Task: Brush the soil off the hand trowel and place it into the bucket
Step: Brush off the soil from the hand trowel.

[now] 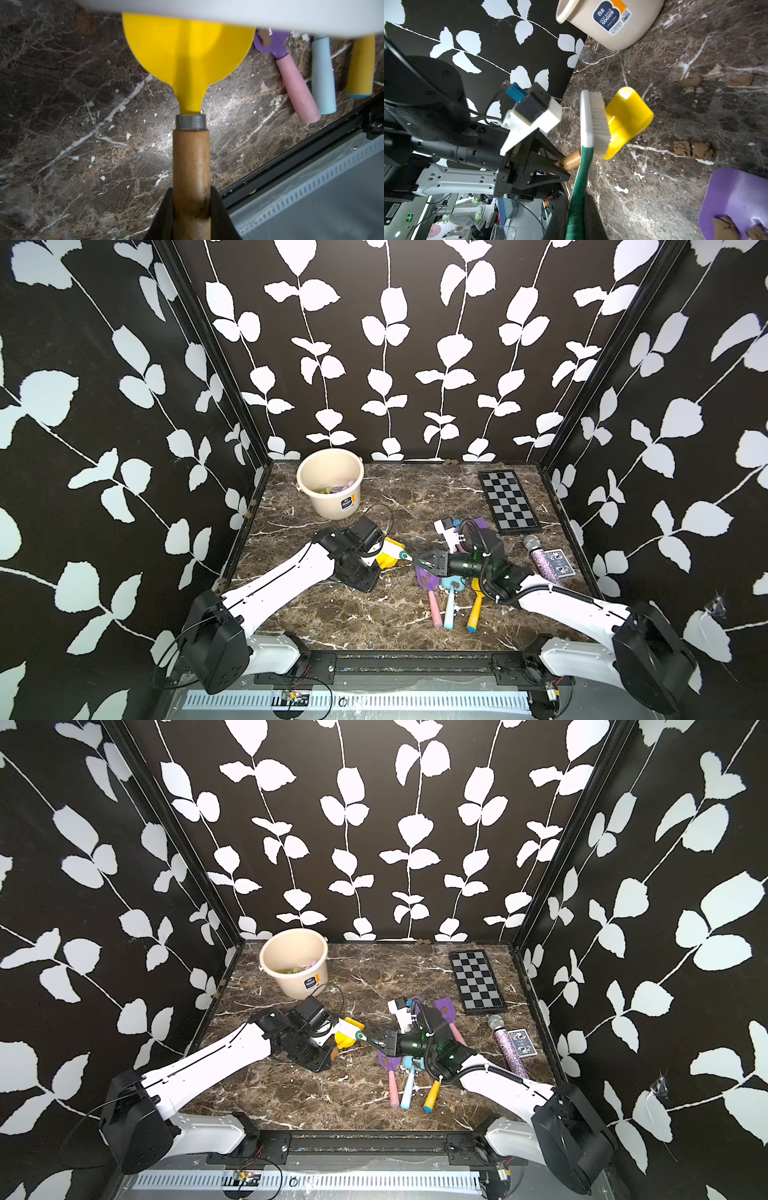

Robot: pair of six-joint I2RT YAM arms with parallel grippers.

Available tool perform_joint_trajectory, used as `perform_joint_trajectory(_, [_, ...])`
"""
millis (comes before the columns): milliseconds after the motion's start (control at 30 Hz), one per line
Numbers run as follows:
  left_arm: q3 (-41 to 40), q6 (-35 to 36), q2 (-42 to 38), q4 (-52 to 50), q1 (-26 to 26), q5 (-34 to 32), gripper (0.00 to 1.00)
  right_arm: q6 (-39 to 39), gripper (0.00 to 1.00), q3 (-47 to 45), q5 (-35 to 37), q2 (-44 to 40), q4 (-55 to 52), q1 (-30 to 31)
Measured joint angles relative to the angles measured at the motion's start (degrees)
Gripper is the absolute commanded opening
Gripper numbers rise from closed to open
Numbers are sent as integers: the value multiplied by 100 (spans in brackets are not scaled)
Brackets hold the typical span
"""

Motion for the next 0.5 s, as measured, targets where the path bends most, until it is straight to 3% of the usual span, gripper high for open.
perform_joint_trajectory(333, [31,26,-345,-9,0,-46,0,-433,0,-20,302,-586,-597,-553])
perform_joint_trajectory(500, [376,116,-393,-313,28,-197,0,-1346,0,223,940,-1272,-1602,-750])
